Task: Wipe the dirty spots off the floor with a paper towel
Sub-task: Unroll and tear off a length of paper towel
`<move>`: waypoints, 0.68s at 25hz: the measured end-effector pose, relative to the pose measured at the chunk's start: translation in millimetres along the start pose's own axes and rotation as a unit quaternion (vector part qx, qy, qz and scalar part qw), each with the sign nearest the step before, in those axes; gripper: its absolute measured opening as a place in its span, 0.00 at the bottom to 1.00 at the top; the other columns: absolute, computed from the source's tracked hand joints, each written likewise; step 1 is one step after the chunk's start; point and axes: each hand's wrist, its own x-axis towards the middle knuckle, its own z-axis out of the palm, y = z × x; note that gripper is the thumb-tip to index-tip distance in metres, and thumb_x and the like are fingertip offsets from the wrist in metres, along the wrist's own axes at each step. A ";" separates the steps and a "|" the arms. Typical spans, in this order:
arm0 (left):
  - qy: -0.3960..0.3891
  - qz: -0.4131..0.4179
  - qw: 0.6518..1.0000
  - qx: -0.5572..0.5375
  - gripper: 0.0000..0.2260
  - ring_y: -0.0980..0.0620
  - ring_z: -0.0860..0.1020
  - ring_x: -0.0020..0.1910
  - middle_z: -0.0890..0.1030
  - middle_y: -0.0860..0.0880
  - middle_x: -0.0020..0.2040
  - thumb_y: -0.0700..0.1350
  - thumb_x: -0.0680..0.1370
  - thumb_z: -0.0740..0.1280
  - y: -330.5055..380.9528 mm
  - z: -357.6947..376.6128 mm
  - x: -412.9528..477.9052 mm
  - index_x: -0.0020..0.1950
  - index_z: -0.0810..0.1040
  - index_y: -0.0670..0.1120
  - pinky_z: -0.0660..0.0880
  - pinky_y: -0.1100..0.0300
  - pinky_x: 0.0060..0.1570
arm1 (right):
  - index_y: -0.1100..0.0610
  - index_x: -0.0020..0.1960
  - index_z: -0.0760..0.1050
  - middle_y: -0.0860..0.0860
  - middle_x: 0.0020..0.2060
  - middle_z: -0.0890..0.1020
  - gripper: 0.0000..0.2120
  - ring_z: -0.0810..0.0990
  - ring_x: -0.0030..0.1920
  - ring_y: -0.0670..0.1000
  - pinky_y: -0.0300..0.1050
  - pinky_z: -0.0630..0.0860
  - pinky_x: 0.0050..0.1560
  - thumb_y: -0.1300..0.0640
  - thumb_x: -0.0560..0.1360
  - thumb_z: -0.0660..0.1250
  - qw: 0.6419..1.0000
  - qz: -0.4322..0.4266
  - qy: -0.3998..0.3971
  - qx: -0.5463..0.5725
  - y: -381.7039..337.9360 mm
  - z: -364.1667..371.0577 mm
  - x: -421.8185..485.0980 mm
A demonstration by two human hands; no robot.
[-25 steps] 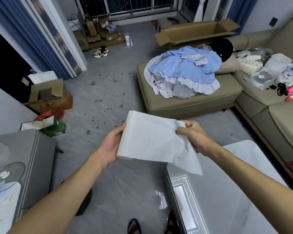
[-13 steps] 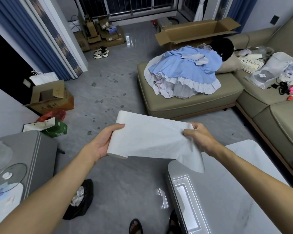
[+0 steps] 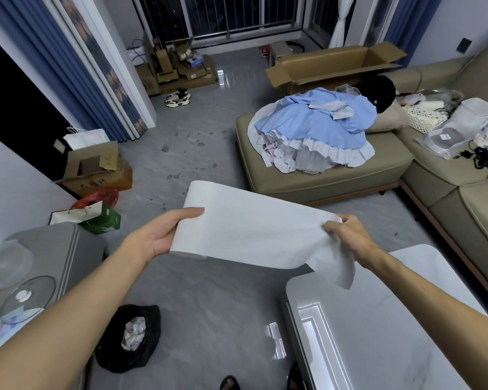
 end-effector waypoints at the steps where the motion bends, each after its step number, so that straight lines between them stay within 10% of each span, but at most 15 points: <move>1: 0.009 0.001 0.999 0.036 0.24 0.40 0.80 0.59 0.80 0.39 0.61 0.42 0.68 0.74 3.4 2.8 -1.6 0.63 0.77 0.40 0.79 0.46 0.53 | 0.55 0.31 0.76 0.51 0.30 0.79 0.08 0.76 0.31 0.52 0.41 0.72 0.32 0.63 0.69 0.66 0.999 0.002 0.005 -0.039 1.8 1.5 1.1; 8: -0.006 0.059 0.965 0.254 0.19 0.44 0.80 0.59 0.81 0.44 0.60 0.43 0.71 0.72 42.1 51.4 -19.7 0.62 0.77 0.47 0.77 0.47 0.58 | 0.49 0.72 0.65 0.45 0.65 0.76 0.32 0.75 0.63 0.43 0.30 0.72 0.56 0.60 0.72 0.74 0.953 -0.133 -0.273 -0.013 -56.2 60.9 -12.3; 17: -0.021 0.019 0.998 0.049 0.17 0.47 0.84 0.49 0.85 0.44 0.51 0.50 0.65 0.78 43.5 27.6 -39.1 0.50 0.85 0.43 0.81 0.54 0.44 | 0.62 0.40 0.81 0.54 0.39 0.82 0.09 0.77 0.39 0.50 0.41 0.70 0.39 0.55 0.72 0.72 0.932 -0.160 -0.317 0.069 -105.7 93.4 -26.4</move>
